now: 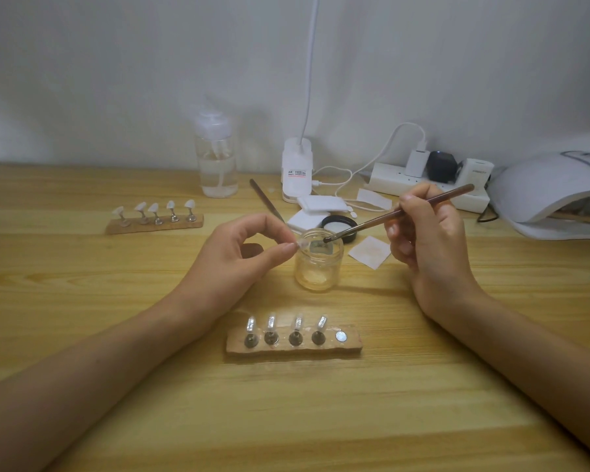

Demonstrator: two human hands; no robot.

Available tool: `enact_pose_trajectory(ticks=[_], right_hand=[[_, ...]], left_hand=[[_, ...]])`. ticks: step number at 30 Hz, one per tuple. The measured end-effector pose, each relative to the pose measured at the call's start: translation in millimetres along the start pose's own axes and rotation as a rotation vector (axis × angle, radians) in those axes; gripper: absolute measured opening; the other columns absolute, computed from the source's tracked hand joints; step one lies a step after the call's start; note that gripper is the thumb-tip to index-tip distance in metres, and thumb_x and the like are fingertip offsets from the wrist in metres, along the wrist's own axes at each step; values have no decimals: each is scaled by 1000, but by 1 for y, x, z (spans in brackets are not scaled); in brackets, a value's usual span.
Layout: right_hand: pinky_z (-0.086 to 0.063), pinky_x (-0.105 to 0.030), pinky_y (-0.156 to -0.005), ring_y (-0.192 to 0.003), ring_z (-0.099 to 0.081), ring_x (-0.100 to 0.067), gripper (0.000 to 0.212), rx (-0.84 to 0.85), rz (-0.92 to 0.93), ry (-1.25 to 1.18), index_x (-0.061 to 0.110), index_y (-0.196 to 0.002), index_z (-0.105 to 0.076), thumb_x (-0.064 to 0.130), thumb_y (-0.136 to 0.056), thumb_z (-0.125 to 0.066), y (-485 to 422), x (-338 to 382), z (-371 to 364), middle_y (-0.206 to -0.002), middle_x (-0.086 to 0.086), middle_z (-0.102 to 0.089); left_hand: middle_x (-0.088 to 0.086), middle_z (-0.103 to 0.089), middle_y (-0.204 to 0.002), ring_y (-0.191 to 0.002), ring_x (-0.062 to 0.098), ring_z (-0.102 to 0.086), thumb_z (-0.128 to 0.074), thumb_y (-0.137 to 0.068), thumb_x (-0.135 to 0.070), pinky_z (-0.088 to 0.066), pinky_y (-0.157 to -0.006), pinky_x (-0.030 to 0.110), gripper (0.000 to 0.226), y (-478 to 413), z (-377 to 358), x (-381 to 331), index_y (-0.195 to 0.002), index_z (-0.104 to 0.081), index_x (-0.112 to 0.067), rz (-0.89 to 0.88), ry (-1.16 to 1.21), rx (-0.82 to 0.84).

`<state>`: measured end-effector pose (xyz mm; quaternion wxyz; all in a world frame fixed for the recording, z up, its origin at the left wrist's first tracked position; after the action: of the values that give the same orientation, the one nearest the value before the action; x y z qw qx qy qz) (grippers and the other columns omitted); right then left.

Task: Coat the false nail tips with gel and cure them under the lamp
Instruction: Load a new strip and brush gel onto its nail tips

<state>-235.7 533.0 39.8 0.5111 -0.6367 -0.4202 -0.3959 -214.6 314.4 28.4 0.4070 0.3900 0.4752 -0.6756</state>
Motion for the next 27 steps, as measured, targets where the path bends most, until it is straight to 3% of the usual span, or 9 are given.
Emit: enact_pose_trajectory(ticks=[8, 16, 22, 27], right_hand=[[-30, -17, -42, -44, -37, -8, 34, -102, -20, -13, 25, -68, -48, 12, -99, -46, -11, 6, 20, -52, 6, -47], [-35, -15, -42, -52, -50, -6, 25, 125, -75, -165, 25, -72, -55, 25, -97, -55, 0, -3, -13, -60, 5, -58], [-33, -14, -39, -45, -46, -6, 19, 192, -113, -130, 21, -77, -52, 33, -89, -58, 7, -10, -25, -60, 3, -60], [-30, -14, -39, -43, -42, -7, 21, 86, -138, -91, 21, -77, -50, 24, -96, -58, 5, -14, -13, -58, 2, -58]], left_hand=[[-23, -59, -59, -48, 0, -38, -69, -85, -23, -34, -46, 10, 9, 0, -1, 0, -86, -65, -15, -11, 13, 30], [-23, -60, -63, -52, 4, -40, -67, -81, -30, -36, -49, 10, 14, 0, -3, -2, -85, -65, -17, -26, 32, 42], [-22, -62, -72, -51, 3, -42, -68, -88, -17, -37, -49, 10, 5, -2, -3, 2, -84, -64, -18, -27, 26, 44], [-22, -61, -72, -51, 1, -44, -67, -89, -17, -37, -50, 10, 5, -1, -4, 1, -85, -64, -17, -37, 15, 58]])
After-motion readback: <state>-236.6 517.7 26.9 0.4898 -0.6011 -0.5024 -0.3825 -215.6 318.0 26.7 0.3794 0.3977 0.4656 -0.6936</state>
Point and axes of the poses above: each hand's wrist, its own y-axis away from the middle knuckle, its own z-axis out of the back of the hand, x = y × z, the point moved 8 cm from there along -y, towards the middle knuckle
